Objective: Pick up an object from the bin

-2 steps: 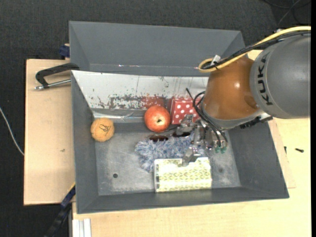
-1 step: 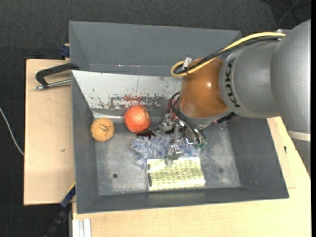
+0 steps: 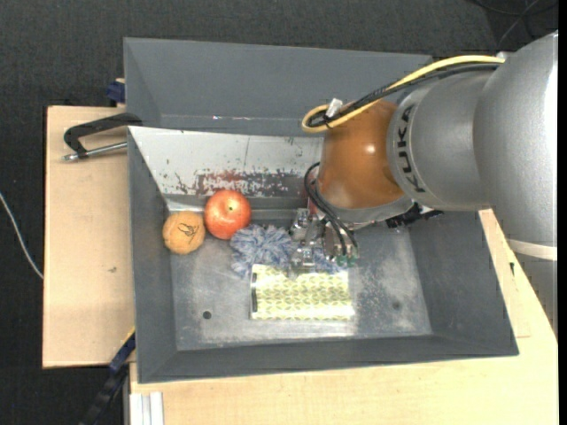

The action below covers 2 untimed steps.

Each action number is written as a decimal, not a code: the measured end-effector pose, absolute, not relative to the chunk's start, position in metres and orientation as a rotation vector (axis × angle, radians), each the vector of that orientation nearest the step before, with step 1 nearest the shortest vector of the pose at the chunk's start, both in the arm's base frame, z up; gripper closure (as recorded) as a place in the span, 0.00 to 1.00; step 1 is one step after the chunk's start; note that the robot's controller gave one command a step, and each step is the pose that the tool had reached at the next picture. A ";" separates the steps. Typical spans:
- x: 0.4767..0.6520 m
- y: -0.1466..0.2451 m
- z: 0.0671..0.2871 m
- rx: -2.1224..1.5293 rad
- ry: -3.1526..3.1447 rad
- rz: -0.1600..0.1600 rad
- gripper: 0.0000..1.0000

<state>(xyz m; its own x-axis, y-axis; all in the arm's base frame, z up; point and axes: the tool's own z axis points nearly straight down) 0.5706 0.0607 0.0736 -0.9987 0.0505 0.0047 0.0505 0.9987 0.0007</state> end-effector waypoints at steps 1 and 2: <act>0.570 0.060 0.074 -0.110 -3.135 -0.002 1.00; 0.568 0.060 0.102 -0.111 -3.138 -0.002 1.00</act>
Offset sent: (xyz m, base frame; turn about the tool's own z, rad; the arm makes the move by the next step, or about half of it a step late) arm 0.0000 0.0003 0.0199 0.0000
